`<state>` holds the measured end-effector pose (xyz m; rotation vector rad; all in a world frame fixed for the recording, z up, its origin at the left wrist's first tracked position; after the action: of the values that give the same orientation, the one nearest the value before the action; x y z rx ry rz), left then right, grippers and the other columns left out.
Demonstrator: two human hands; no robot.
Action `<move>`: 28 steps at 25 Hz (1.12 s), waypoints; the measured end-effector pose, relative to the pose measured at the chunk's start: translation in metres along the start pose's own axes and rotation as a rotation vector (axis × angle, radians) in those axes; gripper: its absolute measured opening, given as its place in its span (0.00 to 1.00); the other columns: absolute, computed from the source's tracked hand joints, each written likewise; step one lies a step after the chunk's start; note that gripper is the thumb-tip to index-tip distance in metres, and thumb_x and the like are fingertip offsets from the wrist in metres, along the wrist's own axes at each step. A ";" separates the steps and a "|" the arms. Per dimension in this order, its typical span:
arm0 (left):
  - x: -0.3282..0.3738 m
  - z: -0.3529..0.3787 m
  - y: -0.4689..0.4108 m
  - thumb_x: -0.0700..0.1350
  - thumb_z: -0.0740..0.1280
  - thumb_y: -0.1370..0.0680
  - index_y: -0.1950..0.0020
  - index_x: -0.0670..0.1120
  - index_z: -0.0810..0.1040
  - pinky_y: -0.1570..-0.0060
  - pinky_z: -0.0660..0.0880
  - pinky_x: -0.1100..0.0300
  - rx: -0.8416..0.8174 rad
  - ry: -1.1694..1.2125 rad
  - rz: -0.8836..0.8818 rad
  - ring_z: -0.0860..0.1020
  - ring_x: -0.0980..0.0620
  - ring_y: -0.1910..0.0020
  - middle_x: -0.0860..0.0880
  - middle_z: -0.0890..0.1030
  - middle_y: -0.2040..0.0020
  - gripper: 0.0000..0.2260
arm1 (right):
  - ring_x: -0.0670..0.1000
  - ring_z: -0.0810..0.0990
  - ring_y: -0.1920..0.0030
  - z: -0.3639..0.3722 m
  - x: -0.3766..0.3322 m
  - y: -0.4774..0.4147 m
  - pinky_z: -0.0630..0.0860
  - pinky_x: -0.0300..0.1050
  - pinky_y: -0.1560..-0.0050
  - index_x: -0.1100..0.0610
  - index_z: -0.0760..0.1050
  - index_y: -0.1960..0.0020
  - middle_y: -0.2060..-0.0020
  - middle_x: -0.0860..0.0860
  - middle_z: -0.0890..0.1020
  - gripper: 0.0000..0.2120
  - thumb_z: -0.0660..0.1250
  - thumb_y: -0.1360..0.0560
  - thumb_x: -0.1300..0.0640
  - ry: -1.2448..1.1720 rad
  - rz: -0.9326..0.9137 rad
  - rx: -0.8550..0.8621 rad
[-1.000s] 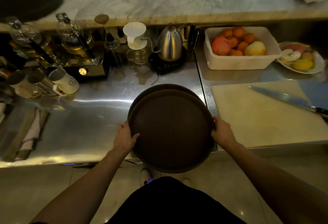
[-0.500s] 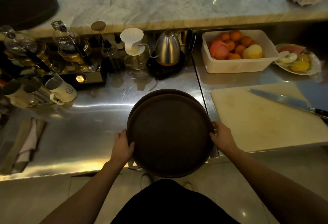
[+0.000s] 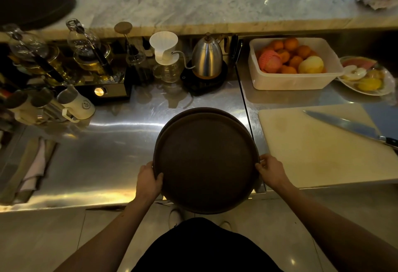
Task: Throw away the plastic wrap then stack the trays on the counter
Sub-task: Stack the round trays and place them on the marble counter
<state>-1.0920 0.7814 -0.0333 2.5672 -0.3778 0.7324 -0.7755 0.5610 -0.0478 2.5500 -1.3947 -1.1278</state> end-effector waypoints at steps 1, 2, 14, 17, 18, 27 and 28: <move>0.001 -0.001 -0.002 0.40 0.67 0.24 0.37 0.37 0.73 0.43 0.75 0.47 0.000 -0.008 -0.005 0.78 0.39 0.46 0.37 0.79 0.44 0.16 | 0.59 0.81 0.52 0.001 -0.002 -0.002 0.76 0.48 0.51 0.63 0.75 0.43 0.52 0.61 0.83 0.11 0.65 0.23 0.59 0.010 -0.005 0.000; 0.001 -0.001 -0.004 0.40 0.66 0.23 0.37 0.37 0.73 0.43 0.75 0.48 0.003 -0.018 -0.006 0.78 0.39 0.45 0.37 0.78 0.43 0.16 | 0.60 0.81 0.52 0.001 -0.003 -0.004 0.78 0.51 0.50 0.63 0.75 0.43 0.53 0.61 0.83 0.11 0.65 0.23 0.59 0.019 -0.008 0.000; 0.009 -0.001 -0.017 0.40 0.66 0.22 0.37 0.38 0.71 0.41 0.72 0.53 0.009 -0.060 0.007 0.75 0.41 0.43 0.37 0.73 0.40 0.15 | 0.59 0.78 0.57 0.001 -0.020 -0.021 0.77 0.52 0.56 0.64 0.75 0.54 0.59 0.59 0.78 0.06 0.64 0.25 0.61 0.204 -0.062 -0.001; 0.009 -0.001 -0.015 0.40 0.65 0.22 0.36 0.38 0.70 0.41 0.72 0.53 0.007 -0.044 0.022 0.75 0.41 0.44 0.37 0.72 0.39 0.16 | 0.58 0.76 0.59 0.003 -0.020 -0.022 0.71 0.47 0.60 0.61 0.72 0.57 0.60 0.58 0.76 0.04 0.64 0.26 0.61 0.214 -0.056 0.008; 0.009 -0.001 -0.015 0.40 0.65 0.22 0.36 0.37 0.70 0.41 0.72 0.53 0.006 -0.042 0.036 0.75 0.41 0.44 0.37 0.71 0.39 0.16 | 0.57 0.76 0.59 0.003 -0.019 -0.022 0.70 0.46 0.60 0.61 0.73 0.57 0.60 0.58 0.76 0.03 0.64 0.26 0.61 0.220 -0.051 0.011; 0.011 -0.003 -0.024 0.40 0.63 0.21 0.34 0.38 0.69 0.40 0.73 0.53 0.029 -0.061 0.035 0.76 0.41 0.44 0.38 0.71 0.38 0.16 | 0.58 0.77 0.57 0.009 -0.017 -0.021 0.72 0.47 0.58 0.61 0.74 0.51 0.57 0.58 0.78 0.06 0.66 0.25 0.60 0.185 -0.047 0.029; 0.010 -0.002 -0.025 0.40 0.63 0.21 0.34 0.38 0.69 0.41 0.73 0.53 0.028 -0.066 0.033 0.76 0.41 0.44 0.38 0.71 0.38 0.16 | 0.58 0.77 0.56 0.009 -0.017 -0.021 0.73 0.48 0.57 0.61 0.74 0.50 0.57 0.58 0.78 0.06 0.66 0.25 0.60 0.183 -0.041 0.028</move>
<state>-1.0756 0.8025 -0.0342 2.6218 -0.4351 0.6708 -0.7716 0.5885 -0.0520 2.6346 -1.3296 -0.8586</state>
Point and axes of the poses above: each hand's wrist, its own y-axis away from the middle knuckle, its own z-axis out of the palm, x = y × z, the point moved 4 cm from there along -y, towards the middle knuckle
